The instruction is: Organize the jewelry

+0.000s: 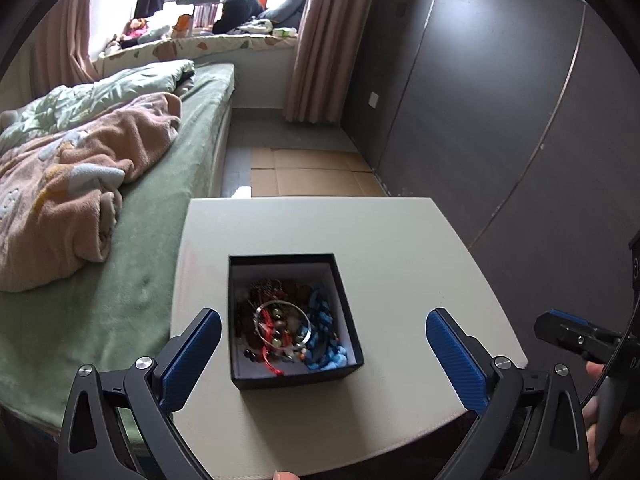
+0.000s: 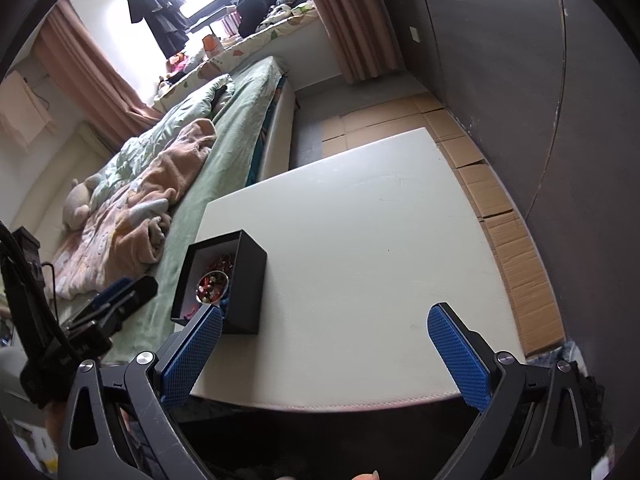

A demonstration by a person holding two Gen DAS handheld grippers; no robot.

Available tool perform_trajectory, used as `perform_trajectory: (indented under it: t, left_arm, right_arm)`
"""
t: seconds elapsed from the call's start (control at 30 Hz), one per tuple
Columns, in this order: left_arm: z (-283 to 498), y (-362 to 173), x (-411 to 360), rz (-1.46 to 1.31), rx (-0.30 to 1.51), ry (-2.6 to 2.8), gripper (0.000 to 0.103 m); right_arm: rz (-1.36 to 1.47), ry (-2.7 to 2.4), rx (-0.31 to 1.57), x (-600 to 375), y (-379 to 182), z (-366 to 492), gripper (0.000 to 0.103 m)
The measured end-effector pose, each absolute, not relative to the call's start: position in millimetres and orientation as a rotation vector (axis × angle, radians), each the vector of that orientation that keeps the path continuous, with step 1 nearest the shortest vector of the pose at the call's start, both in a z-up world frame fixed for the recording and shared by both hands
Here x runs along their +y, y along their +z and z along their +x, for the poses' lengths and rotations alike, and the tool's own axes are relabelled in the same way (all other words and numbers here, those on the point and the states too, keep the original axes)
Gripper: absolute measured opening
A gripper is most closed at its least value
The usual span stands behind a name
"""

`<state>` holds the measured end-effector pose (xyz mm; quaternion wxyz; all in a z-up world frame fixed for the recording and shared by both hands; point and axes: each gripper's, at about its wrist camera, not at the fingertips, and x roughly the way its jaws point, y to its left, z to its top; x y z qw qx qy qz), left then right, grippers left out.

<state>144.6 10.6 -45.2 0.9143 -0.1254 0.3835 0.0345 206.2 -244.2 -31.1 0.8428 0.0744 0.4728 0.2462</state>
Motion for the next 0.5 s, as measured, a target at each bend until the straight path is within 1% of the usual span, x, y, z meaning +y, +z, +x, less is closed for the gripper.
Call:
perform_trajectory:
  t: [0.13, 0.5]
  left_arm:
    - [137, -41, 4, -0.21, 0.765, 0.078, 0.102]
    - [121, -26, 10, -0.217, 0.712, 0.079, 0.102]
  right_arm:
    - [0.135, 0.541, 0.989, -242, -29, 199, 0.103]
    - [0.064, 0.584, 0.956, -221, -24, 184, 0.103]
